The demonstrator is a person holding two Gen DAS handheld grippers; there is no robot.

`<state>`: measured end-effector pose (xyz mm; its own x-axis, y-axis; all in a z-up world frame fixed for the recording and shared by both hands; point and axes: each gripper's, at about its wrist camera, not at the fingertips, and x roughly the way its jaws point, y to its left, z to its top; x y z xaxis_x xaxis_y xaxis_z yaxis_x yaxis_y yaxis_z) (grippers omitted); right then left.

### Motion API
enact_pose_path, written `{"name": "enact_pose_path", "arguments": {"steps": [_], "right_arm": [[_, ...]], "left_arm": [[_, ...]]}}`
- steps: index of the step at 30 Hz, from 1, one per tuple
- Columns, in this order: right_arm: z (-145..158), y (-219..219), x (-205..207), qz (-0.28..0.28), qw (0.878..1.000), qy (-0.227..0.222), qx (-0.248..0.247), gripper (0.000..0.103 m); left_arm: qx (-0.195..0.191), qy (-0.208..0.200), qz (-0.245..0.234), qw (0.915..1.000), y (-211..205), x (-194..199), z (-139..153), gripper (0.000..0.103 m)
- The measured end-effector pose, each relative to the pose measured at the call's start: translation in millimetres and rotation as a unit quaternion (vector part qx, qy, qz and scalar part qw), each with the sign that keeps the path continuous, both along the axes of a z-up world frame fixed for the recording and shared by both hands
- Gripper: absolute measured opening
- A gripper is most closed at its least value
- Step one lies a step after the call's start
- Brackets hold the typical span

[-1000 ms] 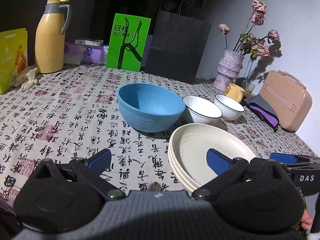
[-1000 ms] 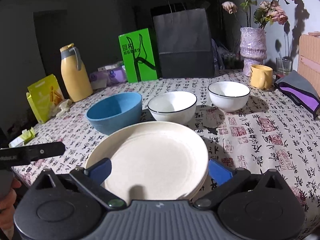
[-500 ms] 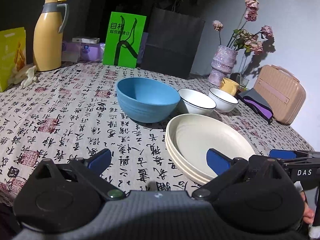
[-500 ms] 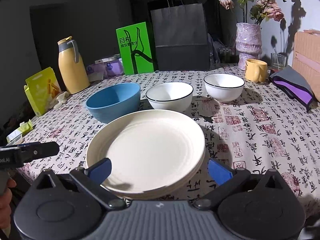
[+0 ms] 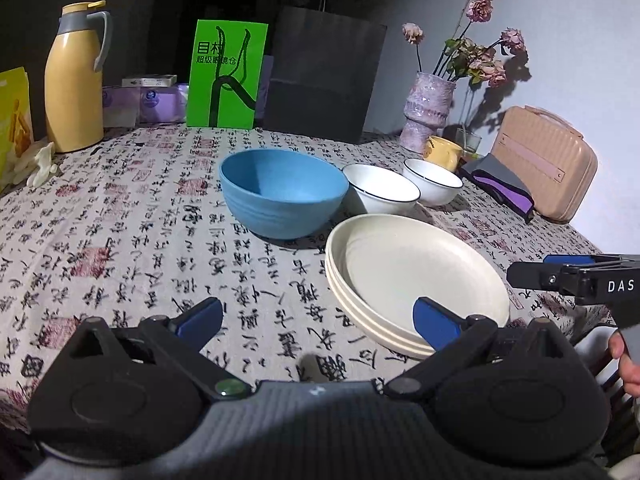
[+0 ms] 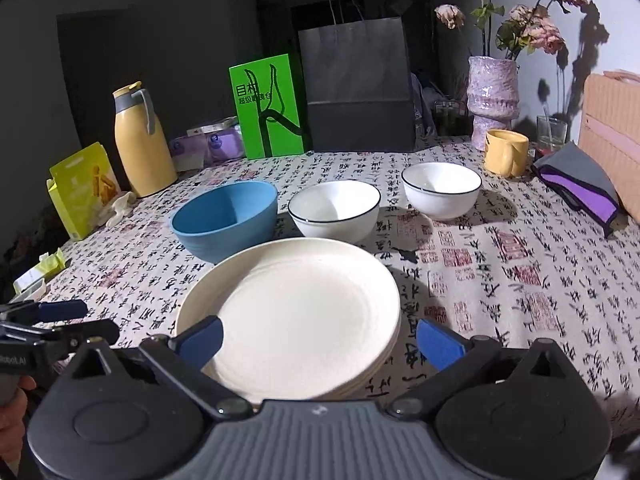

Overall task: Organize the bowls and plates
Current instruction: 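Move both grippers to the rim of the blue bowl, then close both grippers on the rim of the blue bowl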

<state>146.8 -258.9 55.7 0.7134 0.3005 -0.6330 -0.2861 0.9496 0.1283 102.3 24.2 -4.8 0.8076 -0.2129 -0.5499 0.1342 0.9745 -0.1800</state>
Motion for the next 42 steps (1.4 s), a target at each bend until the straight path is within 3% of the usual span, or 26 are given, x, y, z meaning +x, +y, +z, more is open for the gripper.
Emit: {"name": "enact_pose_path", "arguments": {"steps": [5, 32, 42], "right_arm": [[4.9, 9.5, 20.9, 0.015, 1.000, 0.013, 0.000, 0.103], [19.2, 90.4, 156.4, 0.104, 0.992, 0.057, -0.034, 0.103], [14.4, 112.9, 201.5, 0.120, 0.989, 0.075, -0.045, 0.088]], "left_arm": [[0.006, -0.007, 0.022, 0.9997, 13.1, 7.7, 9.3, 0.103], [-0.015, 0.052, 0.061, 0.9967, 49.5, 117.2, 18.6, 0.103], [-0.015, 0.082, 0.086, 0.9928, 57.9, 163.0, 20.6, 0.103]]}}
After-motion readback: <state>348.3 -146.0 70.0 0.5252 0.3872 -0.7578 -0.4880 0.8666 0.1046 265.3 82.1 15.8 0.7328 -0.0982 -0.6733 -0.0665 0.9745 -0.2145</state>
